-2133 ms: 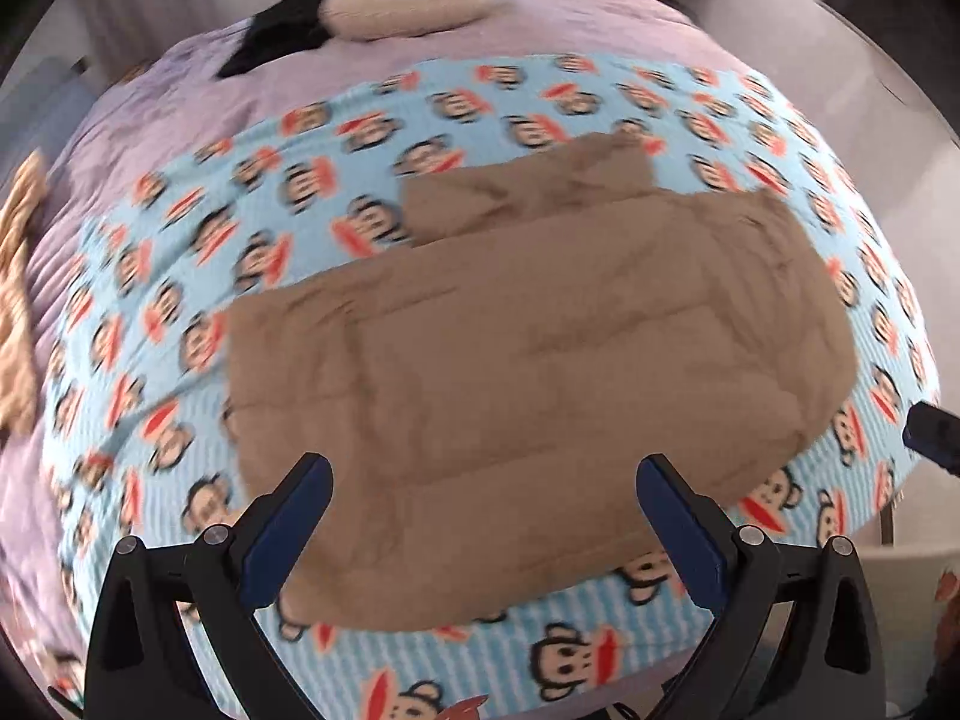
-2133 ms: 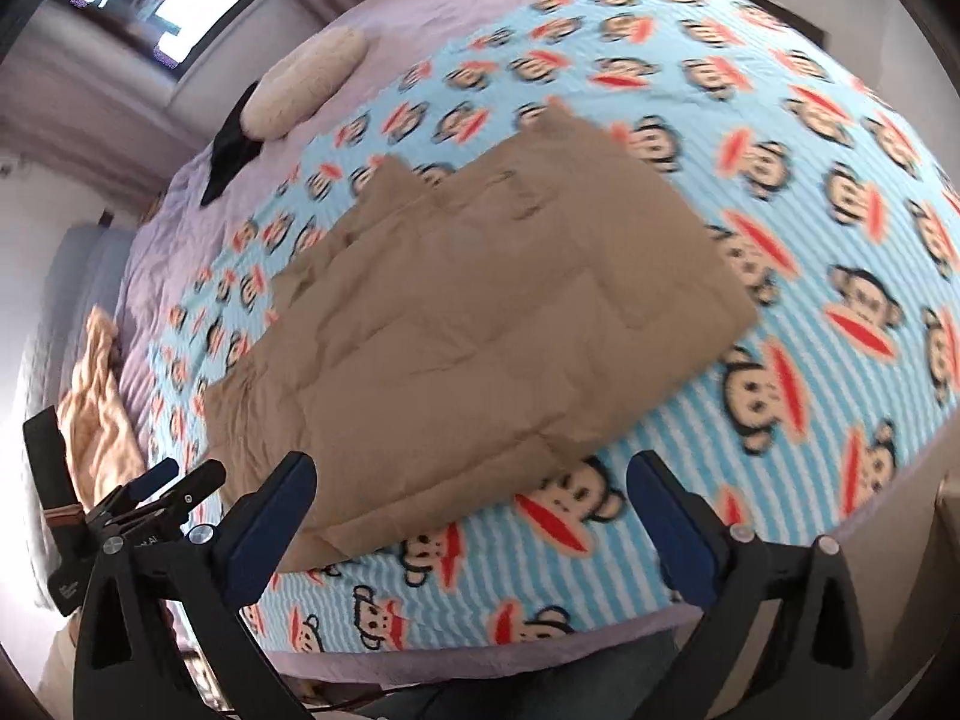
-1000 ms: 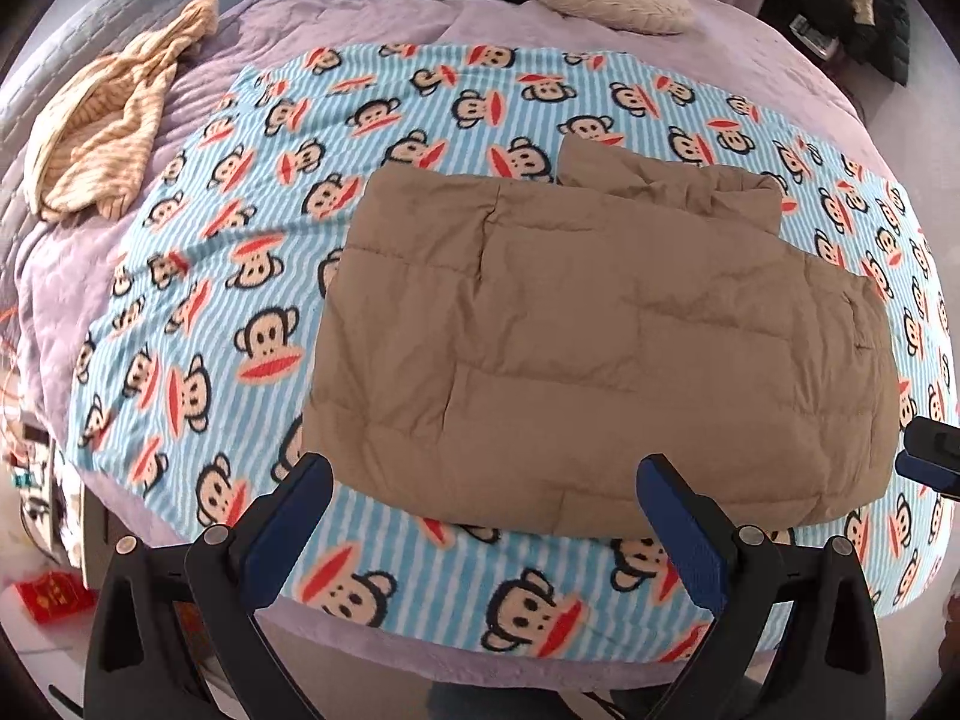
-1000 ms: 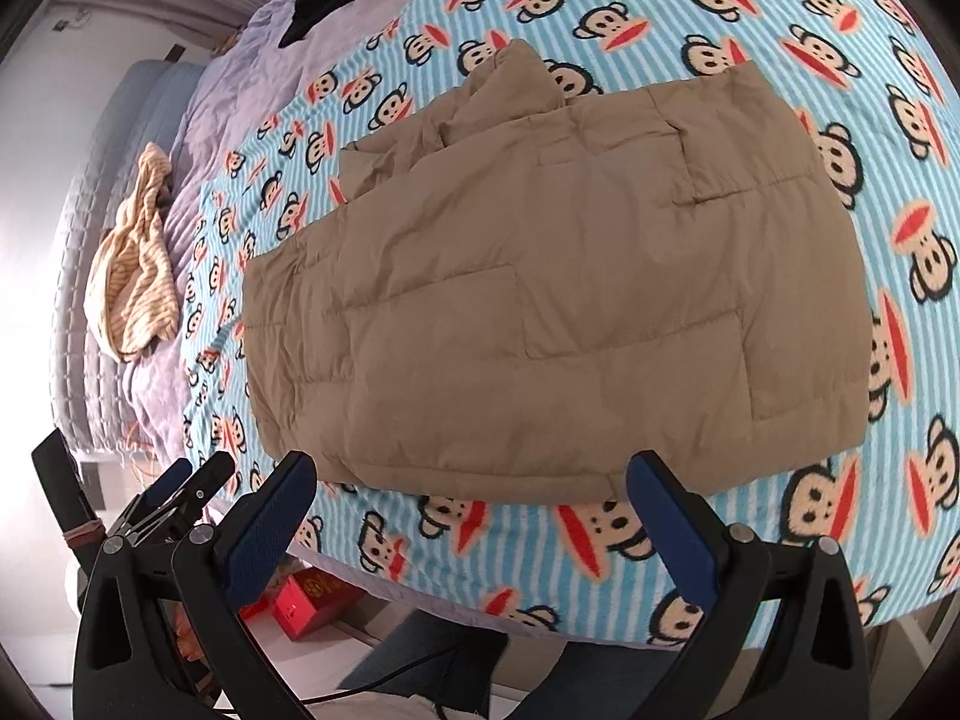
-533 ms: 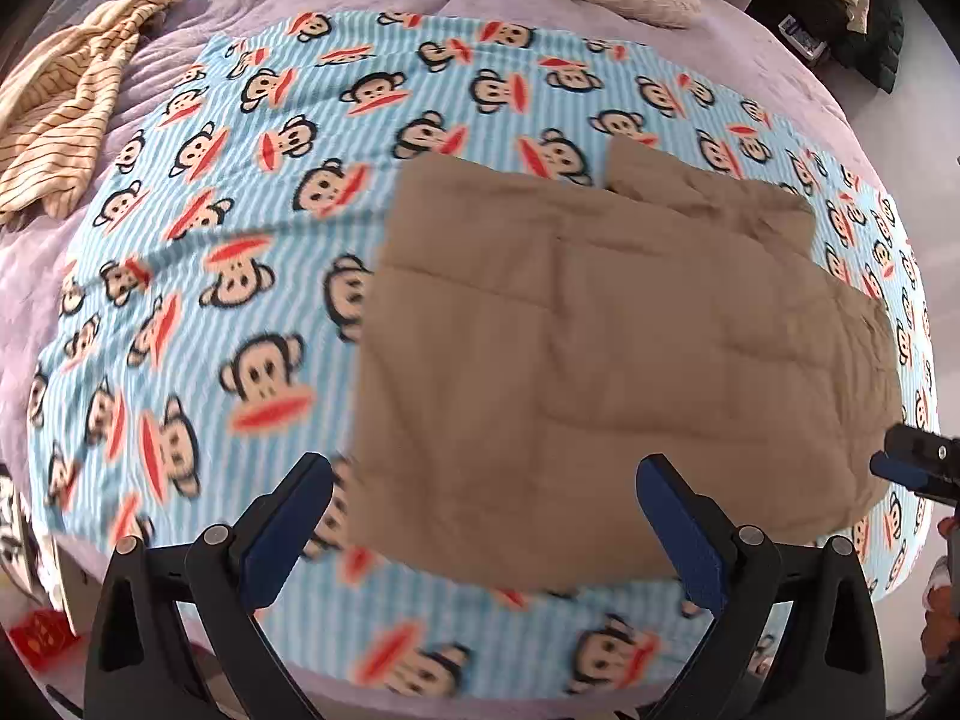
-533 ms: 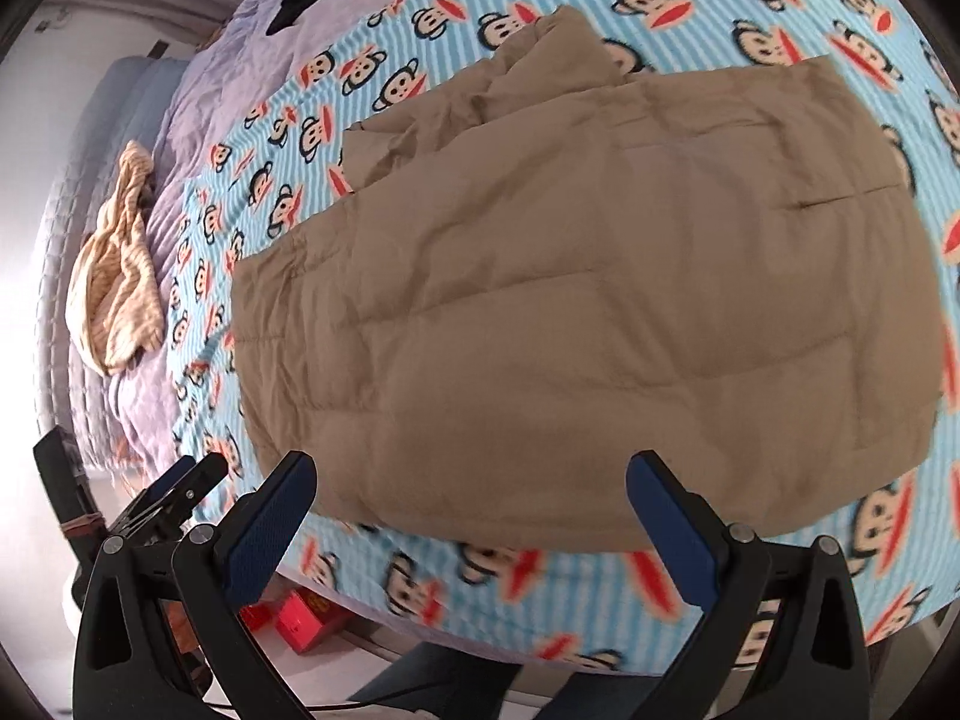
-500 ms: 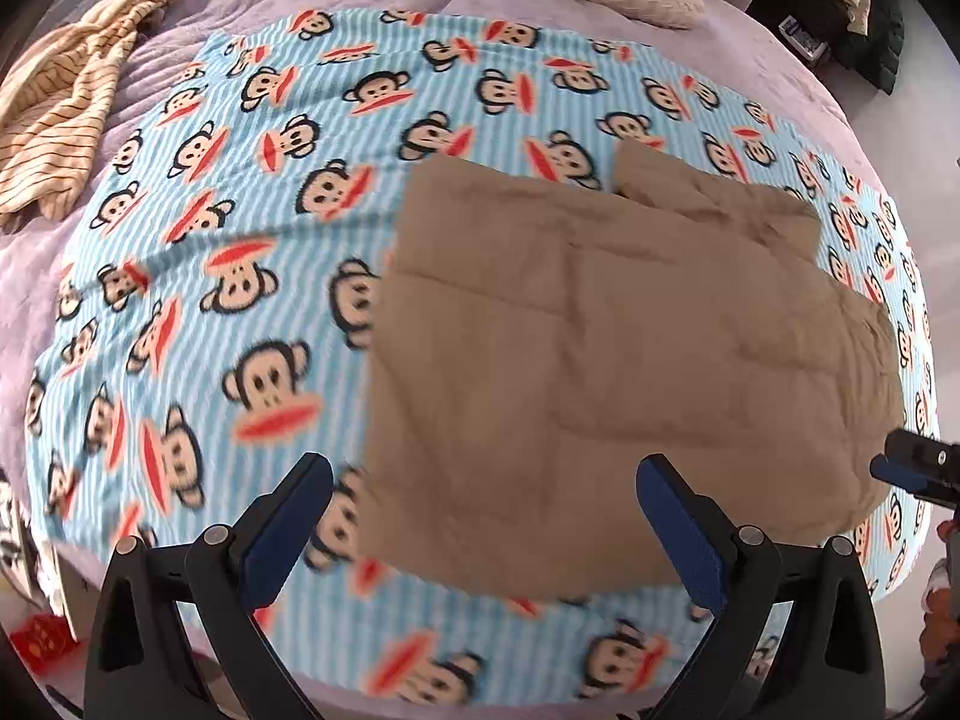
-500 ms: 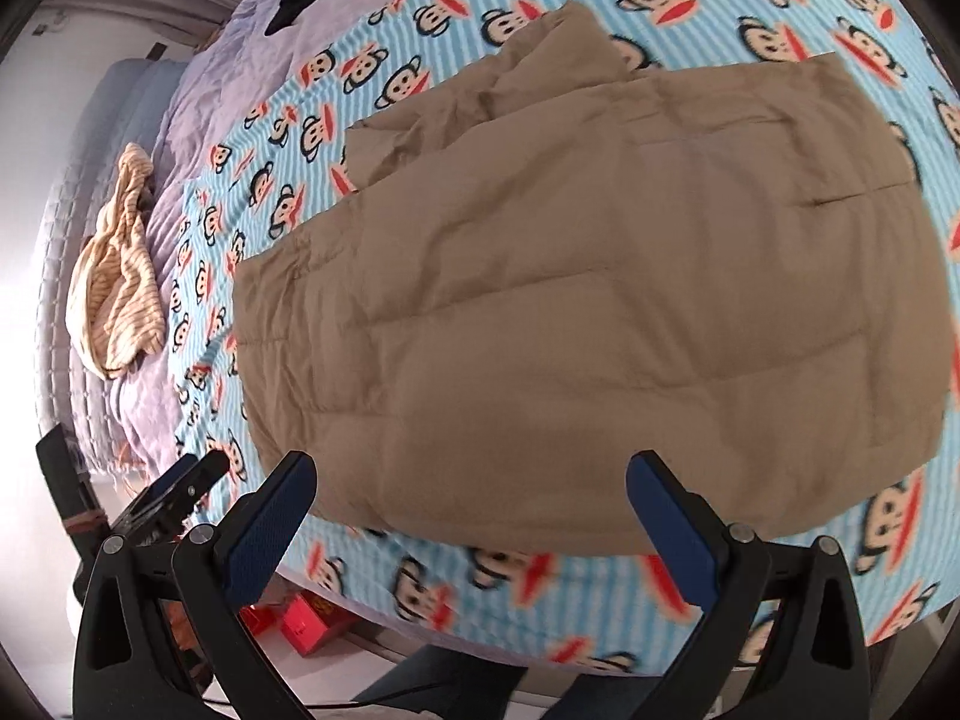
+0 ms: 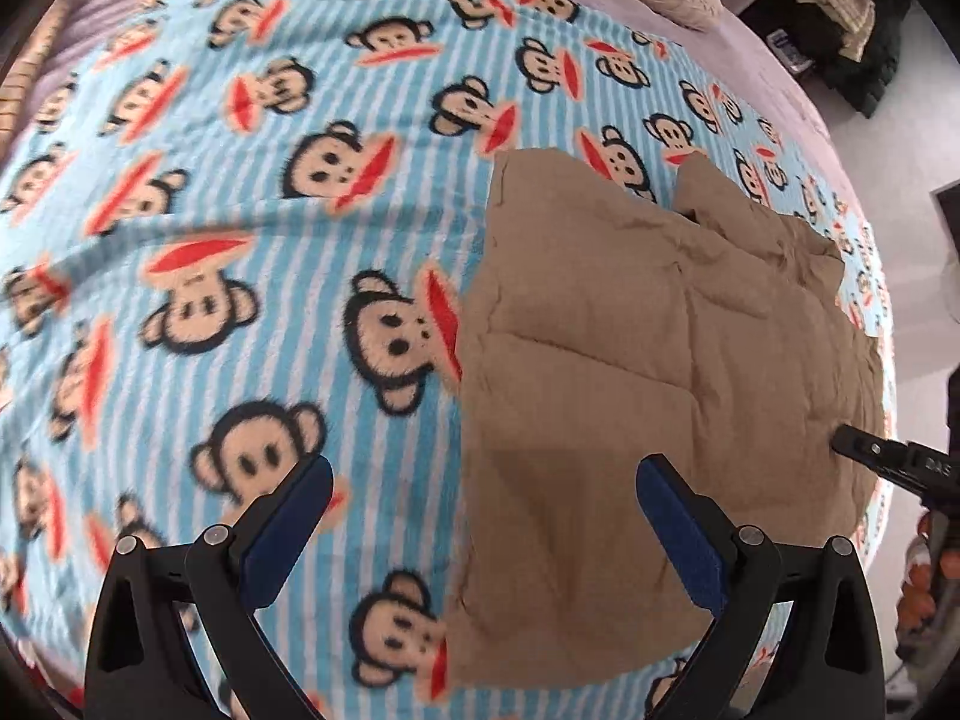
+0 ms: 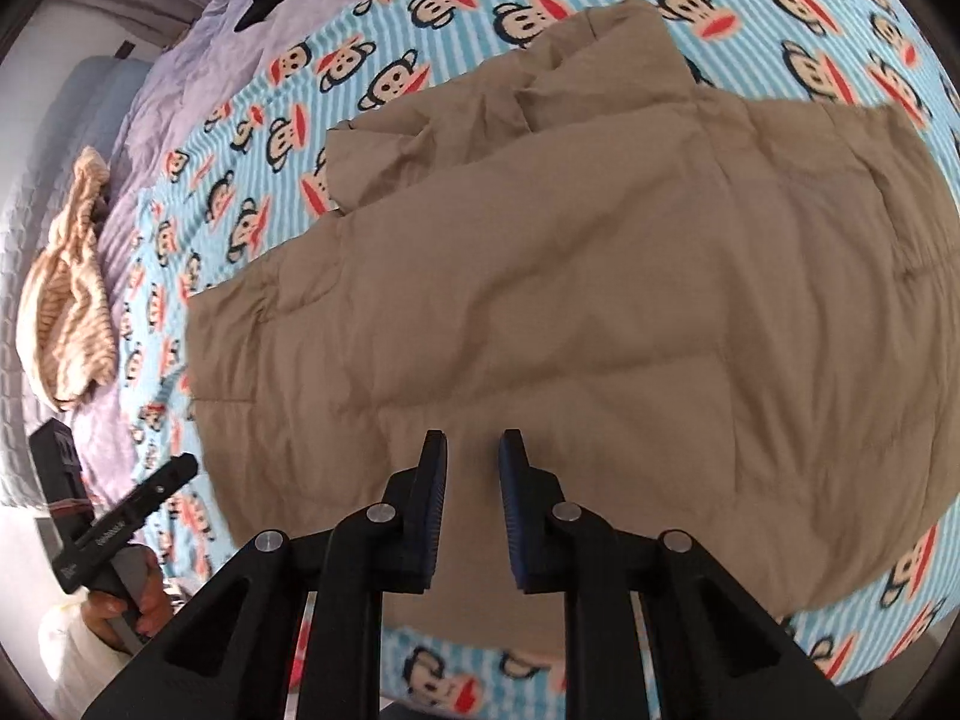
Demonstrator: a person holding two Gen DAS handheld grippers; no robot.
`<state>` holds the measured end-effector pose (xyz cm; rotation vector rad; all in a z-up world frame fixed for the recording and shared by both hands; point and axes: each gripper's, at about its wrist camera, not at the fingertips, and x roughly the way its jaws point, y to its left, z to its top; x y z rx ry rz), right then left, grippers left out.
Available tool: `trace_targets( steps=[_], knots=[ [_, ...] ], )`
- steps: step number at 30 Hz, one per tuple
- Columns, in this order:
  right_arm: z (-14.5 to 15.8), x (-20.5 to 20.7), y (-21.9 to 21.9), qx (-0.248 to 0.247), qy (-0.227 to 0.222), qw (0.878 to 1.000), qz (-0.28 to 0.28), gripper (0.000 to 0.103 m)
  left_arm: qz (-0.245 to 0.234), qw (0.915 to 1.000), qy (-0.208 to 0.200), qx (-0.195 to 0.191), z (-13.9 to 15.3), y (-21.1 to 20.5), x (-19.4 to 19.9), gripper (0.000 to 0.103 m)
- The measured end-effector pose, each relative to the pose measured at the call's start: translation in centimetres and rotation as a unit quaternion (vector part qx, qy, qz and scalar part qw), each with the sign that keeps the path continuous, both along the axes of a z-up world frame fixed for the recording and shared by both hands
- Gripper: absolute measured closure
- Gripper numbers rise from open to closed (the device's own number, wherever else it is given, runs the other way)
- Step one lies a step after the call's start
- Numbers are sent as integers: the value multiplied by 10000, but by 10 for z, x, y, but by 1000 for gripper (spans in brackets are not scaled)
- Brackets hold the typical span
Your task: Fold large clothes
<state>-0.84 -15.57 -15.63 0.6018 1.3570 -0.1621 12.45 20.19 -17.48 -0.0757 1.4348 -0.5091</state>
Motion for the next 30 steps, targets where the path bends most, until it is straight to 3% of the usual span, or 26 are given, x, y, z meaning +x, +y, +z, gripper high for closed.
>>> trace_targets(
  steps=[8, 17, 18, 19, 20, 22, 25, 28, 30],
  knots=[
    [-25, 26, -3, -324, -70, 9993, 172, 83, -389, 9919, 630, -1028, -63, -26, 30, 2],
    [-46, 36, -2, -553, -156, 9977, 362, 84, -714, 9850, 752, -1379, -87, -54, 35, 2],
    [-47, 37, -2, -559, -162, 9977, 354, 84, -770, 9835, 824, -1417, -86, -56, 35, 5],
    [-49, 38, -2, -565, -165, 9977, 344, 84, -807, 9810, 896, -1520, -84, -58, 34, 29],
    [-51, 38, -2, -575, -171, 9977, 319, 84, -838, 9747, 1090, -1762, -81, -59, 32, 60],
    [-54, 39, -3, -581, -182, 9978, 248, 84, -744, 9675, 1340, -2013, -72, -64, 30, 73],
    [-58, 41, -7, -540, -201, 9982, 158, 84, -916, 9637, 1202, -2201, -35, -77, 21, 77],
    [-63, 42, -12, -387, -246, 9989, 75, 84, -1232, 9494, 1118, -2663, 16, -100, 5, 77],
    [-66, 40, -17, -222, -301, 9993, -6, 85, -1594, 9458, 893, -2684, 52, -127, -10, 77]
  ],
)
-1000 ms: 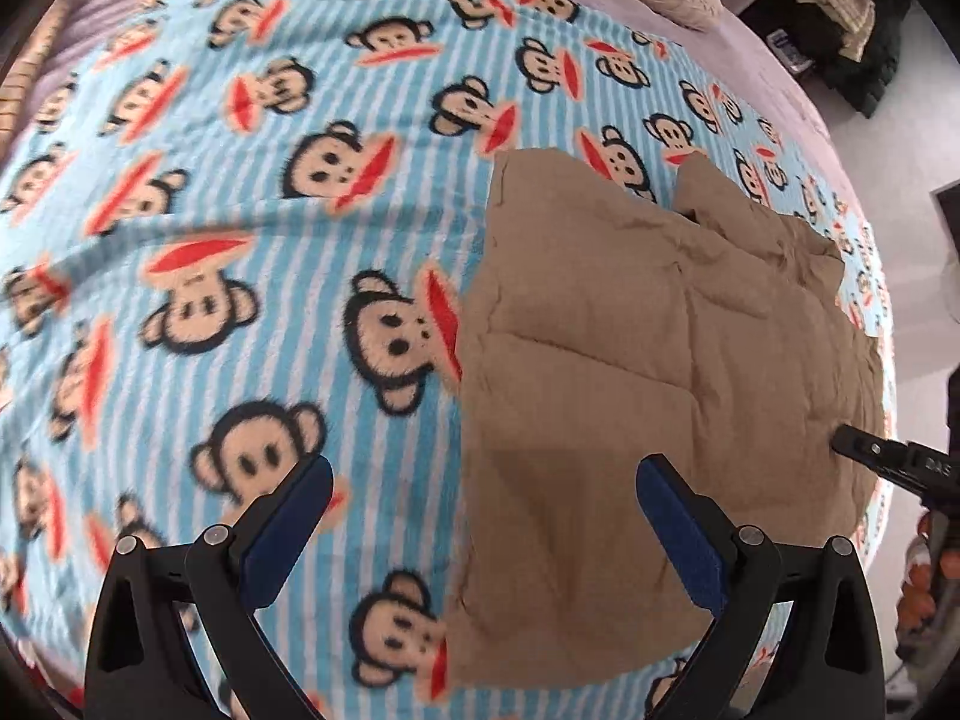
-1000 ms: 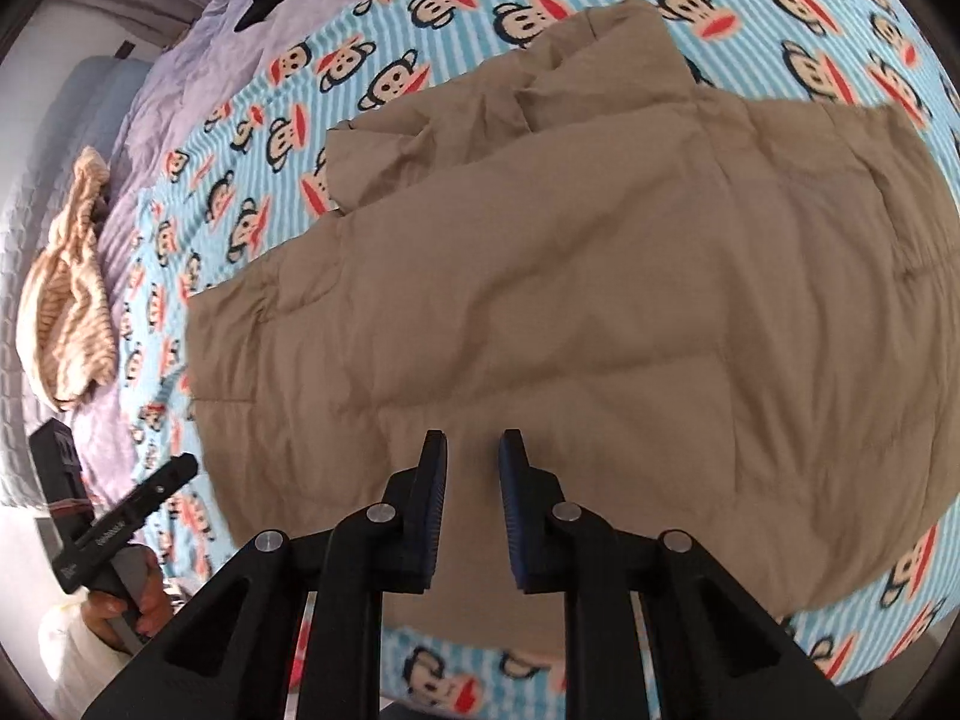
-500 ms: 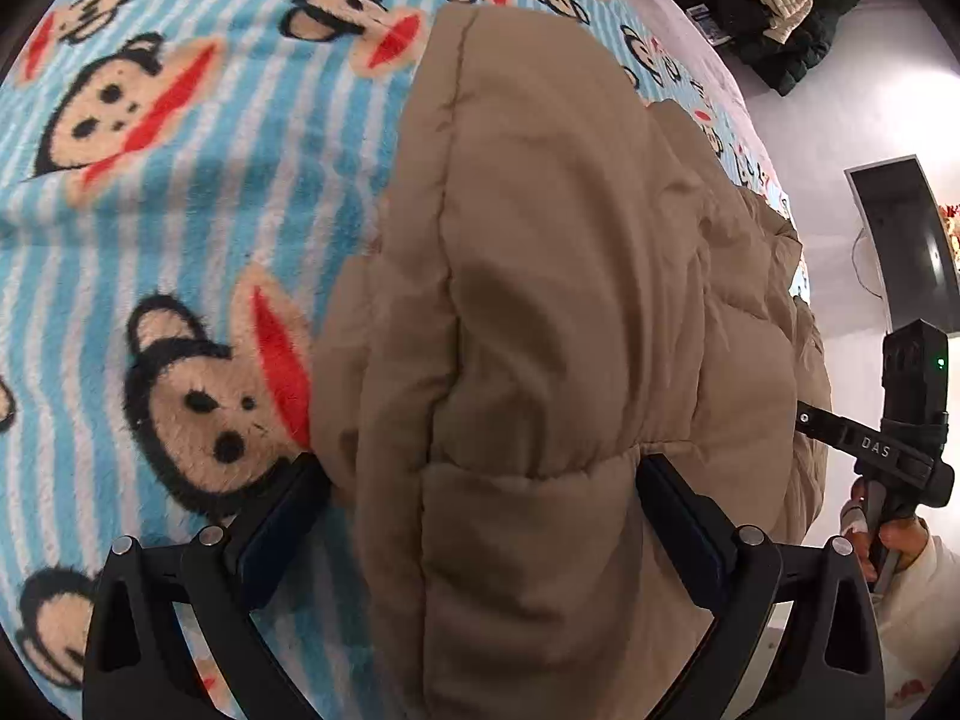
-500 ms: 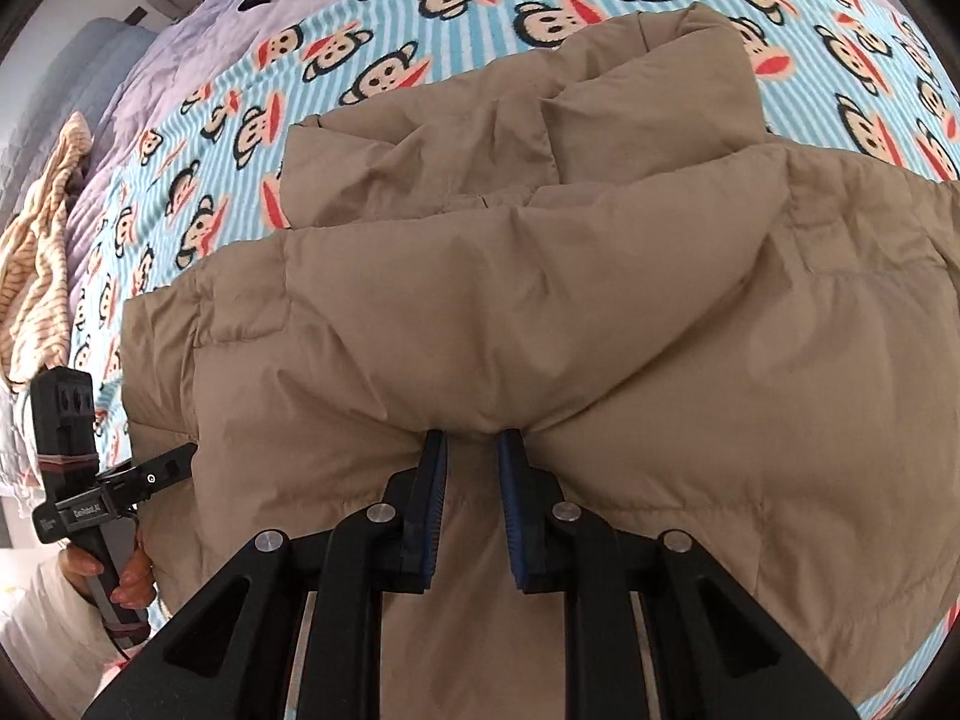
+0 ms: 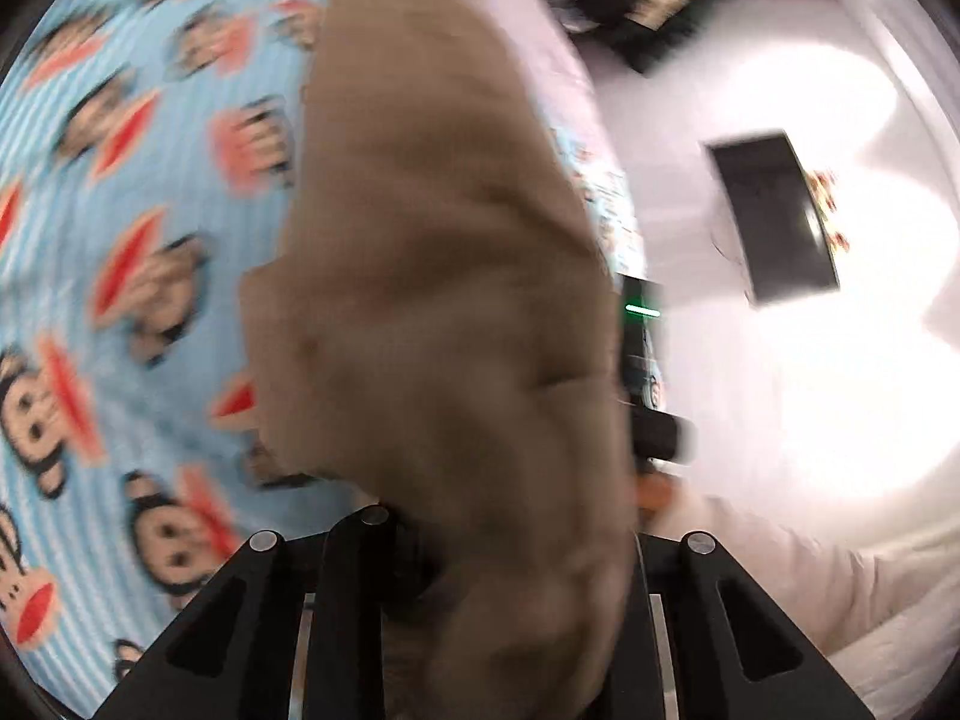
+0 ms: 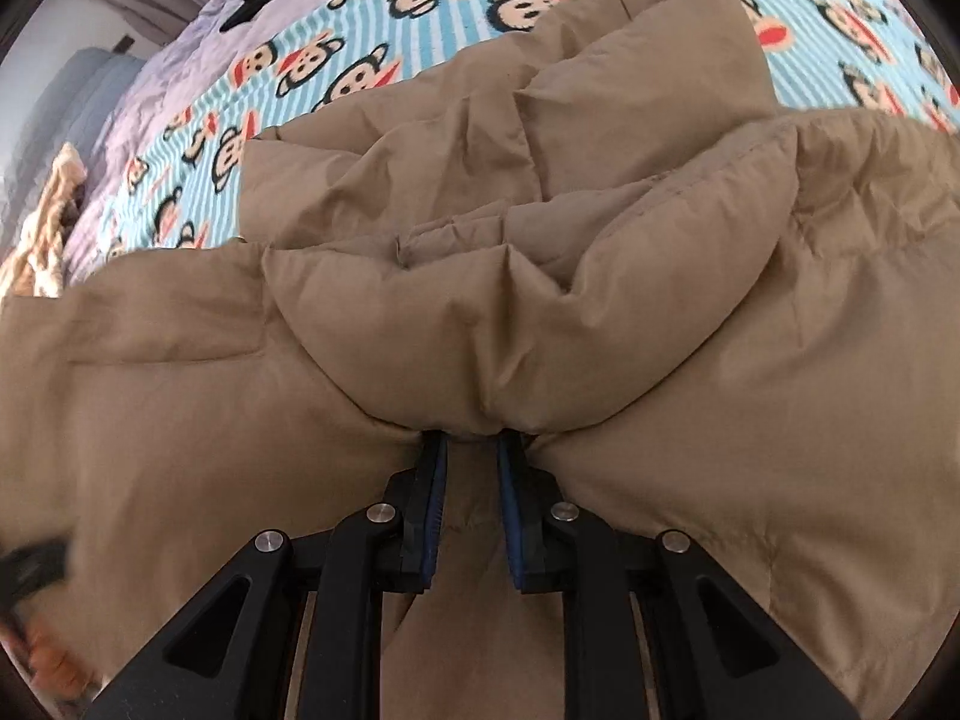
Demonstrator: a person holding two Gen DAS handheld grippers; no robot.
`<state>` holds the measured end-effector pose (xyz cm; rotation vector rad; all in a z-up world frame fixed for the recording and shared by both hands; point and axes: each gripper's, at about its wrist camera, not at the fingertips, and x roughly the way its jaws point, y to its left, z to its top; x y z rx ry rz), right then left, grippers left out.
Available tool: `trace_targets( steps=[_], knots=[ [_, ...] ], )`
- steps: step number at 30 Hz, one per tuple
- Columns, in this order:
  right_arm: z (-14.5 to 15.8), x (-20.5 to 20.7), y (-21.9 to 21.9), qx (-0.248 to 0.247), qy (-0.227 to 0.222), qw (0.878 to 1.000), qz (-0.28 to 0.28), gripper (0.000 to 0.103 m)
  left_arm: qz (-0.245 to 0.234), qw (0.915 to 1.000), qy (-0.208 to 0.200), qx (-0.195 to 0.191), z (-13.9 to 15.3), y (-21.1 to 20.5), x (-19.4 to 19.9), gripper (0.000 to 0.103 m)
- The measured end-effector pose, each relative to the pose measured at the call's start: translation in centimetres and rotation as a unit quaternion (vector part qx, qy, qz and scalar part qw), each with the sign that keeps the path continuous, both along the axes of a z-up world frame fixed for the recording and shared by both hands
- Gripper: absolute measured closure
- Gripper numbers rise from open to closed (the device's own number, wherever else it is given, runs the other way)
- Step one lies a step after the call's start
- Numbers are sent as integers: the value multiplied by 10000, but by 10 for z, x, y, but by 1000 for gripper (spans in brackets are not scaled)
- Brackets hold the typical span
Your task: Fold large clothes
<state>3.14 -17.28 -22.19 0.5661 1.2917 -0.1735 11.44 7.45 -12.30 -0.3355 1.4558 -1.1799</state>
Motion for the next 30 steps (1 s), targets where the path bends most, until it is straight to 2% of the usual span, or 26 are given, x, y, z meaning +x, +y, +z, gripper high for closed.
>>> trace_targets(
  steps=[3, 6, 9, 11, 14, 17, 20, 22, 24, 26, 28, 30],
  knots=[
    [-7, -5, -15, 443, -101, 9988, -204, 88, -264, 9984, -447, 223, 28, -42, -22, 77],
    [-15, -9, -30, 931, -154, 9950, -320, 91, -268, 9967, -621, 452, 41, -82, -40, 77],
    [-22, -11, -44, 1493, -134, 9879, -400, 92, -148, 9958, -629, 645, 49, -109, -52, 77],
    [-16, -13, -51, 1651, -69, 9857, -315, 92, -95, 9950, -647, 751, 58, -113, -57, 77],
    [6, -28, -62, 1595, -59, 9871, -150, 90, -75, 9924, -732, 983, 66, -125, -68, 77],
    [34, -66, -80, 1512, -152, 9883, -111, 90, -92, 9887, -806, 1264, 76, -144, -79, 77],
    [42, -109, -93, 1948, -259, 9802, -250, 90, -97, 9860, -795, 1460, 81, -171, -89, 77],
    [35, -131, -91, 2386, -288, 9703, -294, 90, -120, 9852, -800, 1512, 83, -191, -92, 77],
    [15, -141, -77, 2765, -191, 9604, -291, 90, -190, 9836, -845, 1585, 84, -212, -98, 77],
    [-12, -140, -60, 3078, -9, 9510, -279, 90, -307, 9779, -950, 1839, 77, -236, -105, 77],
    [-32, -139, -56, 3174, 103, 9472, -442, 90, -406, 9740, -919, 2028, 62, -254, -109, 77],
    [-33, -142, -62, 3283, 106, 9429, -549, 92, -458, 9770, -680, 1967, 49, -266, -109, 77]
  ],
)
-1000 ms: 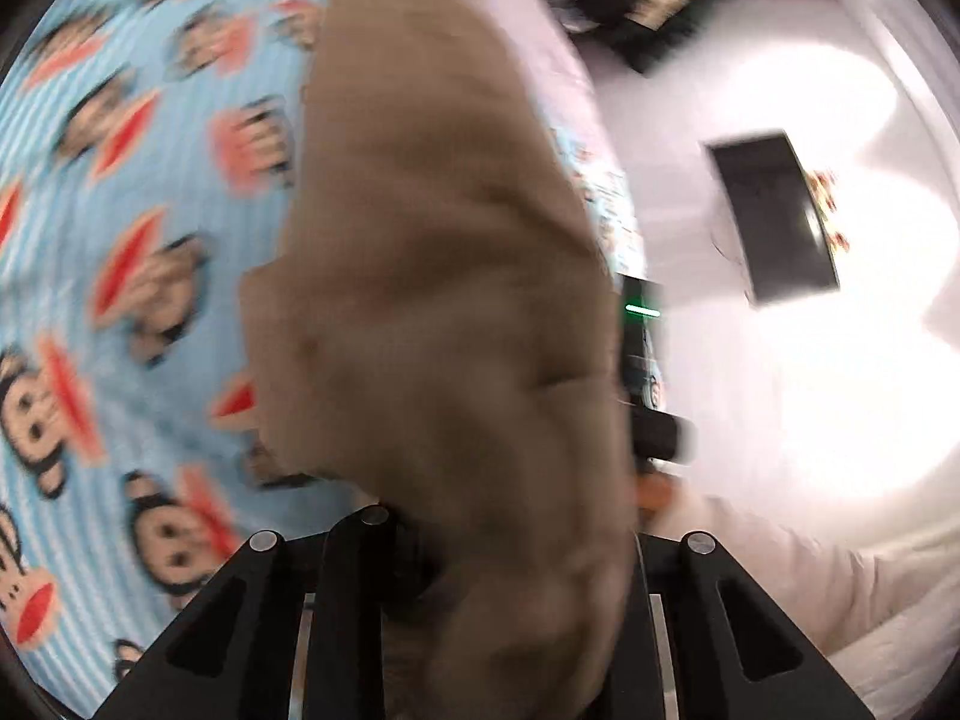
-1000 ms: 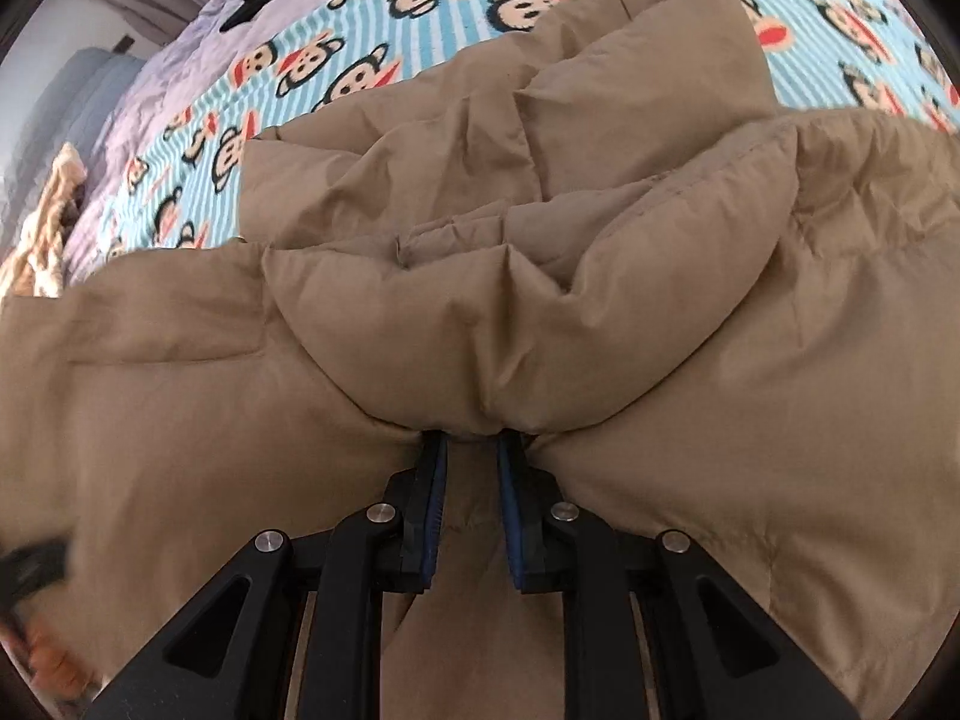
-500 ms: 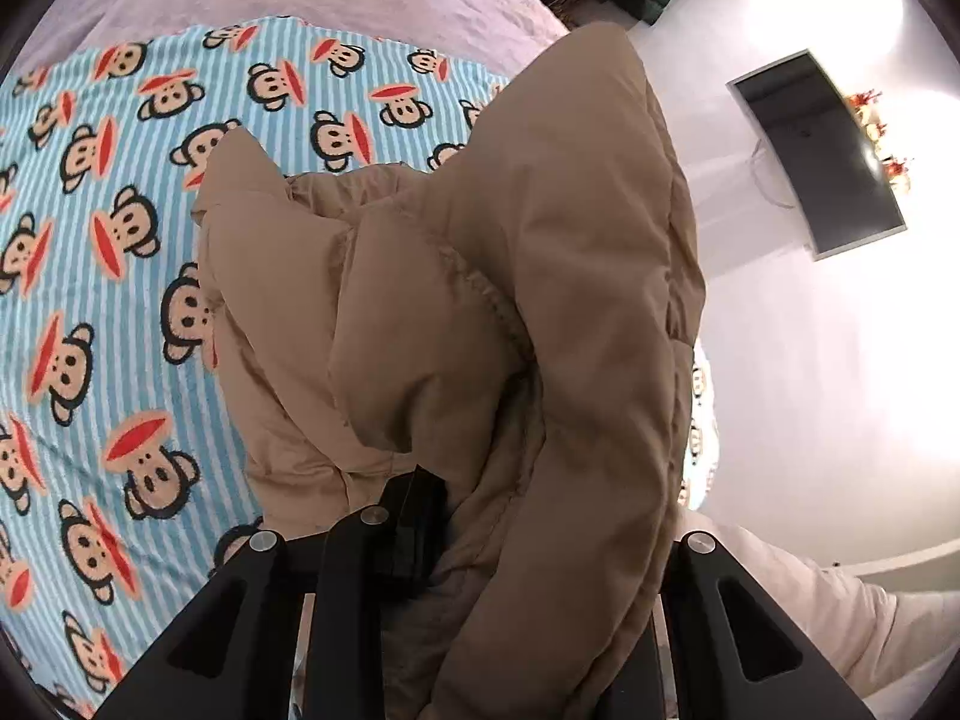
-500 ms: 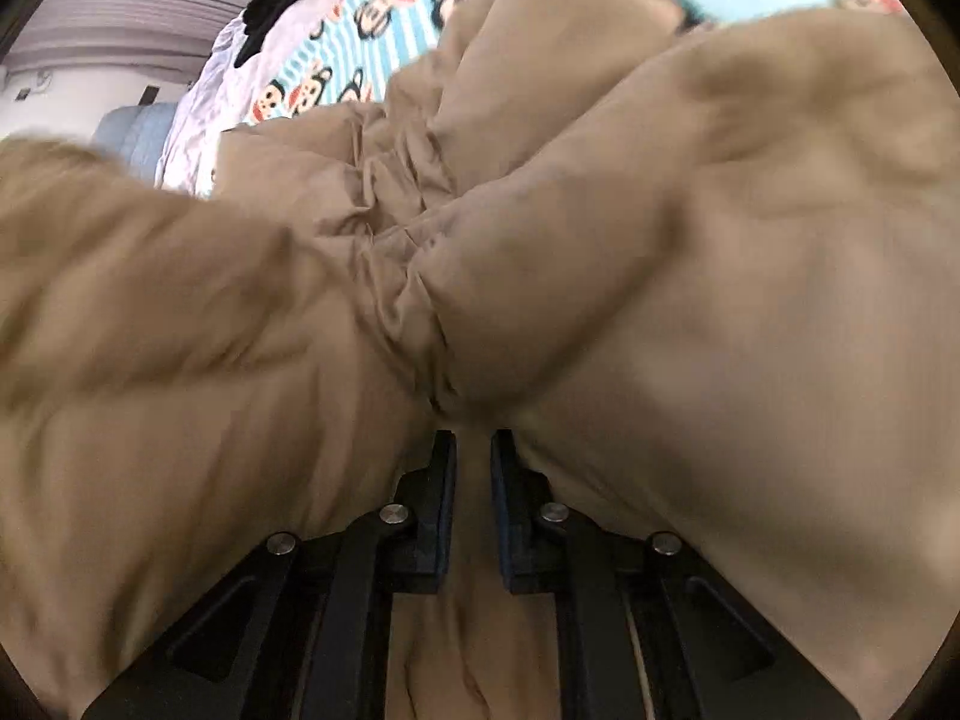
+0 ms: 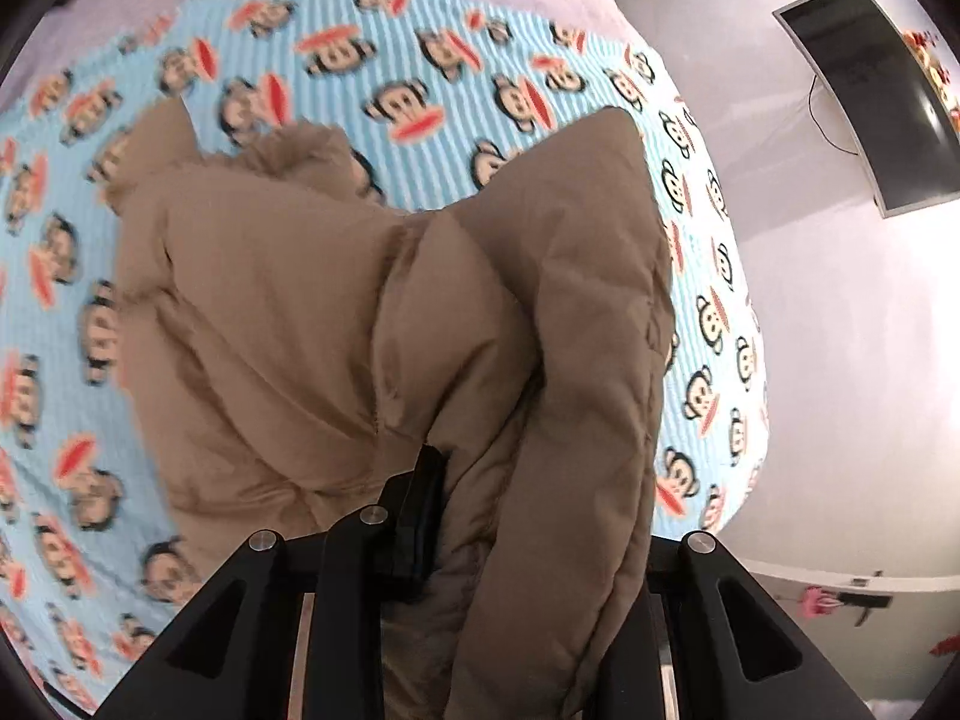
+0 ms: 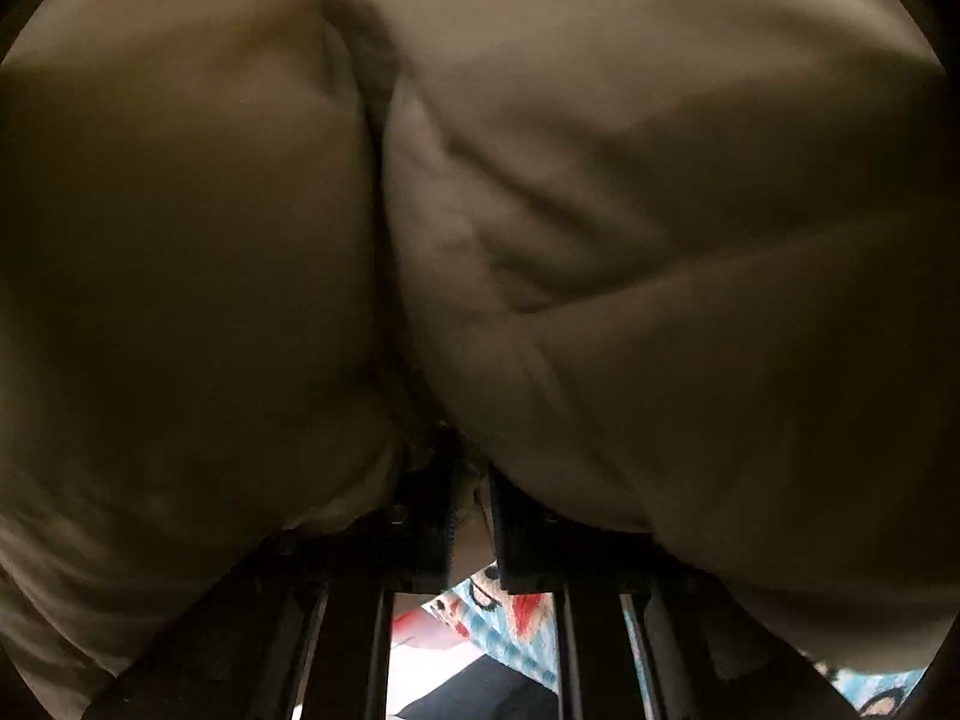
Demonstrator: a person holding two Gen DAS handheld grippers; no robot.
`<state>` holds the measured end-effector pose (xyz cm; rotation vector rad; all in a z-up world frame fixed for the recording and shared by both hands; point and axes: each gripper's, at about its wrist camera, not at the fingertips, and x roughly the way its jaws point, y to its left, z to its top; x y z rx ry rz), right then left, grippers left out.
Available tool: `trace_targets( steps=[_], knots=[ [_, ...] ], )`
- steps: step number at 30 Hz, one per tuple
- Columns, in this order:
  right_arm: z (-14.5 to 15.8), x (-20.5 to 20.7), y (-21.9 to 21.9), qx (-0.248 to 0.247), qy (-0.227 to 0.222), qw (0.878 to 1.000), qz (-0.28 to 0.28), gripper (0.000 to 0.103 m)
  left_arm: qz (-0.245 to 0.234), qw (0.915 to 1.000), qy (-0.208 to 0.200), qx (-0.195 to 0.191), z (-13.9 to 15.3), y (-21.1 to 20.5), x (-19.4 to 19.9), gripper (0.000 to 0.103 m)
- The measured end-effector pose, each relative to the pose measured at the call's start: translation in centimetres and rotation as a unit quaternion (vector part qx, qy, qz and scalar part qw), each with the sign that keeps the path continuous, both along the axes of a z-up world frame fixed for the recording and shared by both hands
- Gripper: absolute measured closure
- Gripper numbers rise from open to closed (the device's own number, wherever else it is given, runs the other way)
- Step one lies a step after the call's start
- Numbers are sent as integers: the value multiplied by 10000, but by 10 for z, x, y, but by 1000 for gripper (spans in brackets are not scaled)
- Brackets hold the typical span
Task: Fold large clothes
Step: 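Hold the lifted jacket with the left tool while the right tool regrasps it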
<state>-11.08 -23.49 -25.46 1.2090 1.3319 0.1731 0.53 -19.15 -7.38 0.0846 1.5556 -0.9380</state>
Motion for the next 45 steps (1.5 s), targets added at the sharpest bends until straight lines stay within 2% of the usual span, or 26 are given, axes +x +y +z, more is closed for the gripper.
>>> trace_targets(
  steps=[3, 4, 5, 7, 8, 9, 11, 14, 15, 16, 20, 22, 25, 26, 27, 28, 31, 33, 36, 39, 43, 45],
  knots=[
    [16, -23, -23, -40, -147, 9997, -167, 92, -226, 9995, 152, -150, -11, -21, -4, 74],
    [22, -35, -35, -86, -189, 9994, -275, 92, -352, 9986, 264, -287, -17, -28, -6, 64],
    [28, -44, -44, -150, -205, 9990, -355, 92, -436, 9966, 485, -508, -23, -34, -8, 44],
    [47, -65, -66, -491, -278, 9971, -509, 88, -489, 9904, 930, -895, -34, -41, -10, 28],
    [56, -73, -74, -638, -325, 9958, -573, 77, -452, 9882, 1046, -1020, -38, -44, -10, 28],
    [67, -82, -82, -795, -381, 9939, -660, 58, -450, 9861, 1147, -1111, -42, -48, -8, 28],
    [88, -95, -93, -1099, -507, 9893, -811, 38, -348, 9843, 1238, -1207, -45, -53, -4, 28],
    [120, -116, -103, -1278, -857, 9822, -1074, 34, -223, 9857, 1204, -1159, -48, -59, 4, 28],
    [128, -122, -104, -1245, -1001, 9803, -1162, 25, -208, 9864, 1191, -1114, -48, -61, 5, 28],
    [136, -129, -106, -1212, -1140, 9786, -1215, 20, -209, 9868, 1177, -1092, -49, -62, 7, 28],
    [164, -138, -95, -1004, -1685, 9753, -1017, 11, -363, 9893, 1024, -974, -45, -67, 7, 28],
    [159, -126, -89, -936, -1655, 9789, -753, 11, -422, 9907, 872, -954, -39, -70, 7, 28],
    [135, -101, -74, -1097, -1239, 9842, -630, 13, -452, 9921, 428, -1087, -13, -64, 9, 28],
    [126, -92, -73, -1278, -1060, 9841, -623, 35, -441, 9926, 195, -1113, -3, -58, 11, 28],
    [119, -88, -74, -1386, -955, 9838, -611, 81, -400, 9930, -123, -1107, 9, -50, 15, 28],
    [115, -83, -74, -1563, -811, 9825, -601, 83, -302, 9927, -480, -1062, 20, -37, 20, 28],
    [130, -86, -77, -2222, -928, 9692, -515, 88, 144, 9881, -1321, -775, 35, 9, 41, 28],
    [141, -91, -76, -2555, -990, 9607, -438, 89, 502, 9853, -1577, -433, 29, 39, 55, 28],
    [147, -102, -79, -2798, -940, 9541, -501, 90, 907, 9847, -1484, 34, 2, 73, 68, 28],
    [139, -102, -91, -2845, -722, 9538, -645, 90, 1045, 9872, -1164, 299, -35, 78, 64, 28],
    [121, -116, -111, -2843, -404, 9542, -841, 90, 825, 9886, -1224, 299, -59, 36, 43, 28],
    [108, -116, -124, -2921, -216, 9527, -814, 90, 659, 9879, -1356, 358, -63, 9, 35, 19]
  ],
)
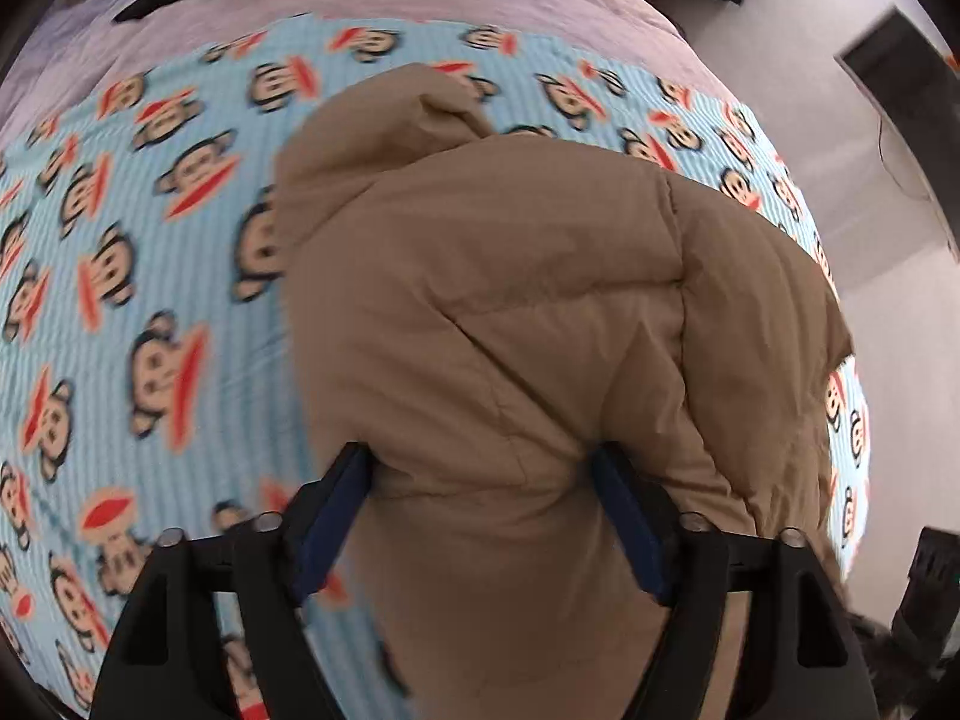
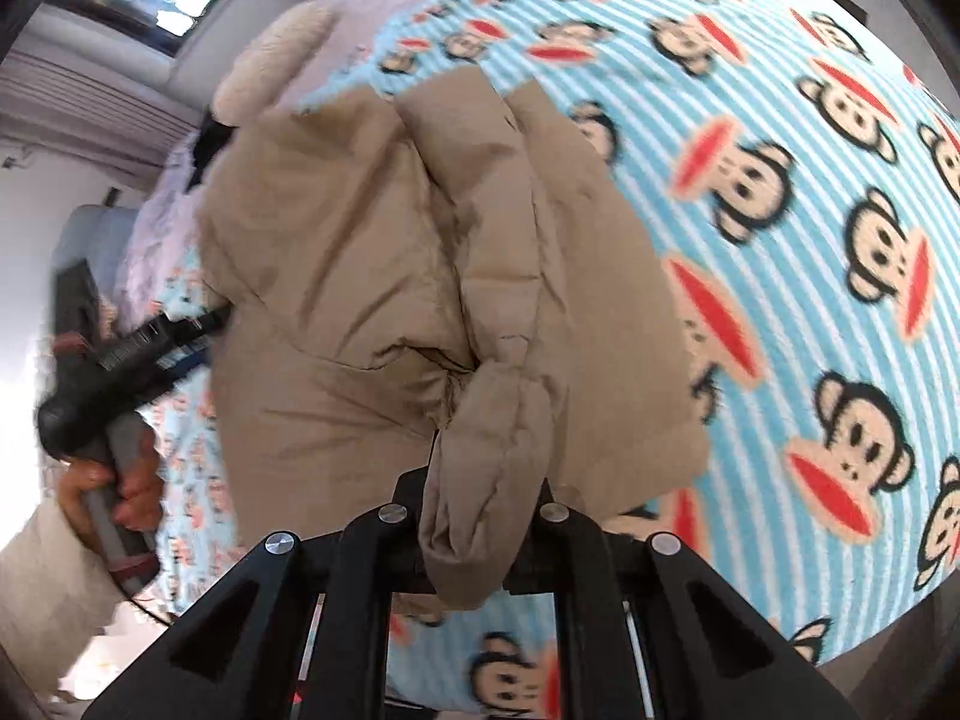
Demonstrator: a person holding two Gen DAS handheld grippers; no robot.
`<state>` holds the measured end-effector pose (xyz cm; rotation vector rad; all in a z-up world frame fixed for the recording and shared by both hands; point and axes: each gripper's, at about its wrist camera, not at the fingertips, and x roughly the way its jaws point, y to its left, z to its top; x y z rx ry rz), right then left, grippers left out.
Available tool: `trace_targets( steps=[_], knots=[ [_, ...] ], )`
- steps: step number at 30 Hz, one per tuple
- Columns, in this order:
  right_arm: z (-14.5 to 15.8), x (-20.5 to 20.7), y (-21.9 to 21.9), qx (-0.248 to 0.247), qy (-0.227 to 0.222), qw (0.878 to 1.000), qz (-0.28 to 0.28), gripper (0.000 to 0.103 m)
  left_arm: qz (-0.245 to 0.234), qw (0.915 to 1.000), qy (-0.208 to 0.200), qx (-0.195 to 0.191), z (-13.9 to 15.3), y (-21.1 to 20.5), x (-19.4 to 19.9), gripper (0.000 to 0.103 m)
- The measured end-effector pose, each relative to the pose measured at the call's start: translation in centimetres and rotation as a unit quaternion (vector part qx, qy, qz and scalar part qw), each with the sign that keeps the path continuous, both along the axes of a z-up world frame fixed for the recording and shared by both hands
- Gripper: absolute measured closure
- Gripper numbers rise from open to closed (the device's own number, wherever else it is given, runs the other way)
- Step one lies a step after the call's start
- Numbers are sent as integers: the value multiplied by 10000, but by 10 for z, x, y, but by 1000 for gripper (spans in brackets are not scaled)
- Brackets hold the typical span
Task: Fold large clothes
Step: 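Hold the lifted jacket with the left tool while the right tool regrasps it, then lower the jacket bundle onto the blanket with both tools and open them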
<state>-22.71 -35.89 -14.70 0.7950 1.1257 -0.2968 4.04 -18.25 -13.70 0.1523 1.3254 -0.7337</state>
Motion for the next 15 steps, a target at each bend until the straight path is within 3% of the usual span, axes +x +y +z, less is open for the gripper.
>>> trace_targets(
  steps=[4, 8, 10, 11, 12, 15],
  knots=[
    [-18, -18, -21, 488, 216, 9980, -353, 87, -327, 9986, -318, 282, -5, -29, -13, 17],
    [31, -37, -38, 186, -498, 9967, -611, 78, -223, 9992, -207, 270, -7, -29, -7, 17],
    [53, -37, -47, 74, -873, 9942, -618, 57, -261, 9991, -211, 275, -8, -27, -8, 17],
    [61, -32, -52, 97, -1071, 9925, -582, 38, -277, 9989, -240, 288, -8, -28, -9, 17],
    [64, -22, -58, 249, -1257, 9907, -462, 33, -267, 9989, -244, 293, -7, -29, -10, 17],
    [48, 25, -69, 724, -1311, 9886, -146, 33, -246, 9989, -247, 308, -6, -29, -10, 17]
  ],
)
